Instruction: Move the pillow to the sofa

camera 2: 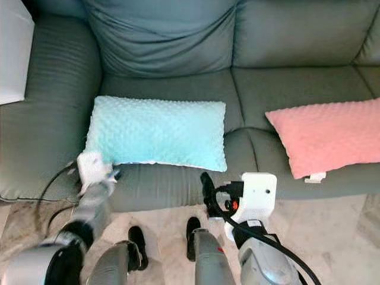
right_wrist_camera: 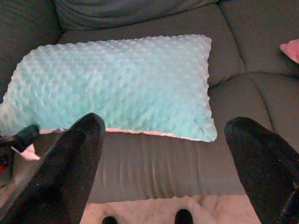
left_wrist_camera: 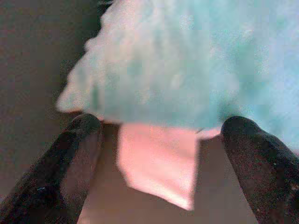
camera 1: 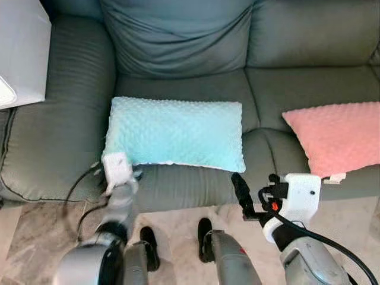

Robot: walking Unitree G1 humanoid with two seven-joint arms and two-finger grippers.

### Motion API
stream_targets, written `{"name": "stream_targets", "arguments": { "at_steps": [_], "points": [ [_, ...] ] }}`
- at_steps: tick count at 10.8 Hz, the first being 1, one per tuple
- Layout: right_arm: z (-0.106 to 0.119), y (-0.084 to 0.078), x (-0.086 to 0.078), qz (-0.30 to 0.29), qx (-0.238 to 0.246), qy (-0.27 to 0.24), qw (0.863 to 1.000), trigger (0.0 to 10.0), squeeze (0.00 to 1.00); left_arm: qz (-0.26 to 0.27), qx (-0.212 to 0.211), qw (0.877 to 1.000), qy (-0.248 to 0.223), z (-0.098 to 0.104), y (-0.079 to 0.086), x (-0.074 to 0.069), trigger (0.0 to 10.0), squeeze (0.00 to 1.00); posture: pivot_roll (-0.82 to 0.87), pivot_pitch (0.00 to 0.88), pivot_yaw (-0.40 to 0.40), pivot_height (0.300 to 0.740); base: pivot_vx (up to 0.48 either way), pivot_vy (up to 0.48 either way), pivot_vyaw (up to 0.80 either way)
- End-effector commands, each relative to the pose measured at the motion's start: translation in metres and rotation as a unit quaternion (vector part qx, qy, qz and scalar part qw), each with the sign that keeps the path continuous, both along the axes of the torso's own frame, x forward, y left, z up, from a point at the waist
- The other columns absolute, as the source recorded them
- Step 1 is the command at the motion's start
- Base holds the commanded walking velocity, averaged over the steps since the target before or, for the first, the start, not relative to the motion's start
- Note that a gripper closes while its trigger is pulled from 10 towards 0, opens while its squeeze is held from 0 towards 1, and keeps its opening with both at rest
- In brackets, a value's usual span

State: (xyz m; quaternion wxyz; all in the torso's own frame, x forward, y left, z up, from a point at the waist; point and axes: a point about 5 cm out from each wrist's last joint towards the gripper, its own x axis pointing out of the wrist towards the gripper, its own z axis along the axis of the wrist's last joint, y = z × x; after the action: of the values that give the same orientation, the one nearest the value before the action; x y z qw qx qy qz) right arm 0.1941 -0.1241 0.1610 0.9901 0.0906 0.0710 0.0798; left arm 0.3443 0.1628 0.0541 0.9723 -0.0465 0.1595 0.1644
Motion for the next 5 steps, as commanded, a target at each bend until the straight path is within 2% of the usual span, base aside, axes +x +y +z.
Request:
{"name": "stream_targets", "arguments": {
  "at_steps": [1,4,5],
  "points": [
    [0.004,0.000,-0.004,-0.004,0.007,-0.002,1.000,10.0,0.00,0.019,-0.051,0.998,0.010,-0.011,0.004,-0.008,10.0,0.00,-0.43,0.518,-0.022,0.740,0.000,0.000,0.00],
    [0.009,0.007,-0.002,0.012,0.029,-0.009,0.999,10.0,0.00,0.015,-0.122,0.992,-0.013,-0.013,-0.014,-0.009,10.0,0.00,-0.42,0.524,-0.022,0.740,0.000,0.000,0.00],
    [0.010,0.015,-0.004,0.050,0.045,-0.006,0.998,10.0,0.00,0.015,-0.150,0.988,-0.014,-0.014,-0.023,-0.010,10.0,0.00,-0.42,0.526,-0.022,0.740,0.000,0.000,0.00]
  ]
}}
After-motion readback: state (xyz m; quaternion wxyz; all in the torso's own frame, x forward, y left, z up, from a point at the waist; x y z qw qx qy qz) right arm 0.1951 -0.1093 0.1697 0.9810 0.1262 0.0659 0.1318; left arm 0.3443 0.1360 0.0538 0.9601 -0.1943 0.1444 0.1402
